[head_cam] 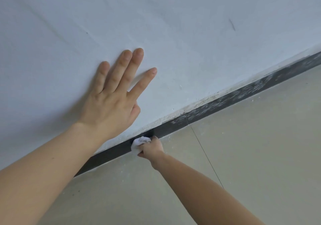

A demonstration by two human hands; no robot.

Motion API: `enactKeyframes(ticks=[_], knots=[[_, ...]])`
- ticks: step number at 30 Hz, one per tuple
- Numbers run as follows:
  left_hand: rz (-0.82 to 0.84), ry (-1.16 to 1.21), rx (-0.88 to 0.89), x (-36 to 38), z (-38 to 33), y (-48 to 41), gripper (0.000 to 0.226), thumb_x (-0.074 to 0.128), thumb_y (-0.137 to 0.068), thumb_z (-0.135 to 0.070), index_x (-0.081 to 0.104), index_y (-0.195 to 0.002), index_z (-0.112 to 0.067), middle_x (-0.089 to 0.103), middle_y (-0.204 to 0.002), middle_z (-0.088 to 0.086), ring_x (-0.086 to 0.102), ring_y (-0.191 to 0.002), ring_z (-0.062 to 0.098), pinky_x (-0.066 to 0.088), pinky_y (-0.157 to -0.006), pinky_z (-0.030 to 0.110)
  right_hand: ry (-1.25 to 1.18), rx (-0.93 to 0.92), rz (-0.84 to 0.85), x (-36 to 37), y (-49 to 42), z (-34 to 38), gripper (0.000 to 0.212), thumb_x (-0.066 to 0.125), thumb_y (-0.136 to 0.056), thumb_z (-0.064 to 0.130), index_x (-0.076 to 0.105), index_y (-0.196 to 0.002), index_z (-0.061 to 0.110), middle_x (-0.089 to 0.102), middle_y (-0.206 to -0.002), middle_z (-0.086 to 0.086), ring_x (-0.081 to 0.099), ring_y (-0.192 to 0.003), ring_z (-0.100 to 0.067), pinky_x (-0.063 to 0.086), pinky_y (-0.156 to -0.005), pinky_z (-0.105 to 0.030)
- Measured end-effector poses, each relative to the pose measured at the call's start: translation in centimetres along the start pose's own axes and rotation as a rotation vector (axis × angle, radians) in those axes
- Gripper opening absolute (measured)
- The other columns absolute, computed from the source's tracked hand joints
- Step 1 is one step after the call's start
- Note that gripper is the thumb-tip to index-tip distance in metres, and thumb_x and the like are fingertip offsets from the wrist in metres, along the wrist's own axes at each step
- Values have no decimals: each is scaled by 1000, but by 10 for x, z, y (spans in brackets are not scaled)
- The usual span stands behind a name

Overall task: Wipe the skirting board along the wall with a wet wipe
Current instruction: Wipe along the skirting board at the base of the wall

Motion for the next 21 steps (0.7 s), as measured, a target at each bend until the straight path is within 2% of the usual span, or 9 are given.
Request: enactKeyframes(ticks=[2, 6, 9, 11, 12, 14, 17, 19, 21], knots=[[-9, 15, -27, 2, -2, -2, 81, 47, -84, -23, 8, -155, -27, -24, -156, 7, -22, -145, 20, -11, -117, 42, -95, 7, -52, -19, -3, 3, 23, 55, -86, -1, 48, -105, 9, 57, -101, -12, 60, -76, -20, 56, -65, -23], [-25, 37, -117, 9, -4, -6, 74, 43, -89, -30, 8, -154, -34, -34, -153, 3, -32, -141, 16, -23, -112, 37, -132, 29, -287, -100, 0, 20, 19, 51, -82, -5, 53, -98, 4, 53, -64, -4, 54, -44, -8, 50, -48, -13], [-20, 71, -167, 14, -7, -9, 73, 43, -90, -32, 7, -153, -37, -40, -149, 1, -37, -138, 15, -26, -109, 37, -350, -162, -411, -163, 14, 48, 12, 52, -75, -3, 63, -81, -4, 59, -61, -9, 60, -55, -17, 59, -77, -34], [-23, 75, -175, 15, -8, -9, 73, 43, -90, -33, 7, -153, -37, -42, -148, 2, -38, -137, 15, -27, -109, 37, -420, -255, -573, -200, 29, 56, 11, 49, -72, 9, 58, -72, 3, 59, -68, -8, 56, -67, -21, 57, -80, -37], [-26, 72, -176, 15, -8, -9, 73, 43, -90, -34, 7, -154, -37, -42, -148, 2, -38, -137, 15, -27, -109, 37, -402, -255, -627, -209, 34, 58, 16, 50, -71, 16, 58, -78, 4, 59, -73, -8, 57, -69, -21, 57, -79, -38], [-25, 72, -177, 16, -8, -9, 73, 43, -90, -34, 7, -154, -36, -42, -149, 3, -37, -138, 16, -27, -109, 38, -269, -193, -606, -199, 39, 51, 21, 52, -77, 18, 58, -94, 8, 61, -84, -8, 59, -70, -20, 56, -70, -34], [-13, 85, -184, 17, -8, -9, 75, 45, -88, -34, 7, -153, -37, -41, -149, 3, -37, -138, 15, -26, -110, 38, -80, -81, -345, -131, 39, 28, 7, 56, -85, 10, 54, -91, 14, 61, -84, -7, 59, -66, -16, 59, -69, -38], [-11, 72, -175, 16, -8, -9, 75, 45, -88, -34, 8, -153, -37, -41, -149, 4, -37, -138, 15, -25, -110, 39, -71, -98, -230, -96, 38, 26, 9, 58, -85, 9, 53, -90, 14, 59, -80, -4, 59, -67, -14, 60, -69, -33], [-11, 70, -164, 16, -8, -9, 75, 45, -88, -33, 9, -154, -36, -40, -149, 4, -37, -138, 15, -25, -110, 39, -159, -156, -282, -94, 33, 38, 8, 58, -83, 8, 53, -83, 14, 59, -81, -6, 60, -71, -18, 60, -75, -40]])
Point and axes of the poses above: each hand's wrist, its own y-axis away from the middle knuckle, its own x-axis out of the palm, z = x × y, the point moved 10 cm from there along -y, towards the middle knuckle
